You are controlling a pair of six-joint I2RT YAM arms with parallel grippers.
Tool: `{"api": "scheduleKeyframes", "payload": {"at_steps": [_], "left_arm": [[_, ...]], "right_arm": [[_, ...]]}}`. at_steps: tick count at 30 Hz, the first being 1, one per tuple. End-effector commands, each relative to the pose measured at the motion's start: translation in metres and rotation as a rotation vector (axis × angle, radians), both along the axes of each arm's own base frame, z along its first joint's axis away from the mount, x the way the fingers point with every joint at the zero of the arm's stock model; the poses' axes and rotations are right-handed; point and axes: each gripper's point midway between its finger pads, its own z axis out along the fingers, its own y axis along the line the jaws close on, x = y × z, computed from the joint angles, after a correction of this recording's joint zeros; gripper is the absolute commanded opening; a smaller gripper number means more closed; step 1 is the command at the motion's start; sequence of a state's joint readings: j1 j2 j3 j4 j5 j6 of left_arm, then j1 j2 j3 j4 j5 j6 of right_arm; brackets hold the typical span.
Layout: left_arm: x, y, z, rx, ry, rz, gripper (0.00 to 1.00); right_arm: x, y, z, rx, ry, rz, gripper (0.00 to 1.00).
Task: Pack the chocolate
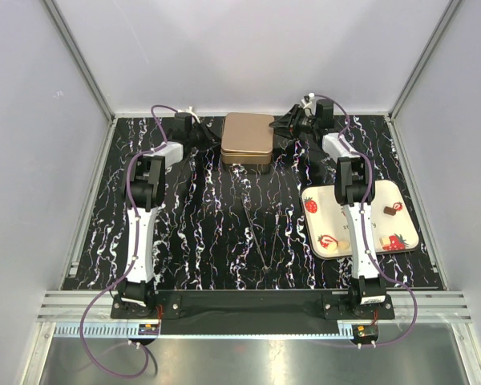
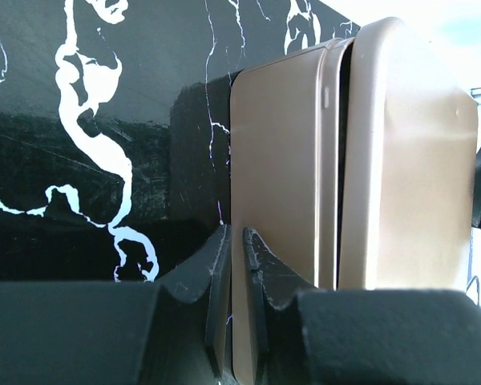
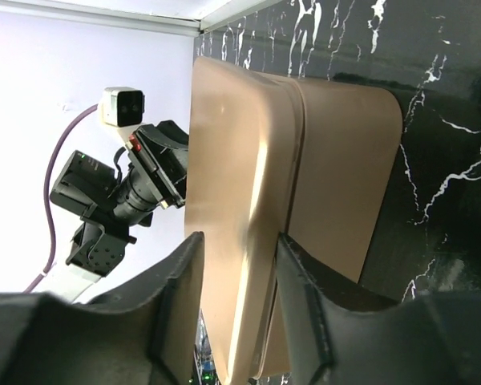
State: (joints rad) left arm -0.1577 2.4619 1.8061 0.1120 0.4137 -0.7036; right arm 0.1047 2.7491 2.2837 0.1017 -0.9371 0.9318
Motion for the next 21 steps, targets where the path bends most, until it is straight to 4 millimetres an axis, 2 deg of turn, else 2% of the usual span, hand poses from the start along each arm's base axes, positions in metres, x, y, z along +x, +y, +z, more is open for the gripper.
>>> {"api": "scheduleKeyframes", "payload": {"at_steps": [1, 10, 21], "left_arm": [[0.0, -0.03, 0.068, -0.053, -0.135, -0.096, 0.17], [0.001, -0.026, 0.068, -0.046, -0.133, -0.093, 0.17], [0.001, -0.024, 0.069, -0.044, -0.134, -0.089, 0.17]], "right_arm": [[-0.01, 0.023, 0.021, 0.002, -0.054, 0.061, 0.5], [-0.005, 0.011, 0.023, 0.003, -0.033, 0.002, 0.59], [-0.001, 0.004, 0.04, -0.027, -0.06, -0.046, 0.57]]}}
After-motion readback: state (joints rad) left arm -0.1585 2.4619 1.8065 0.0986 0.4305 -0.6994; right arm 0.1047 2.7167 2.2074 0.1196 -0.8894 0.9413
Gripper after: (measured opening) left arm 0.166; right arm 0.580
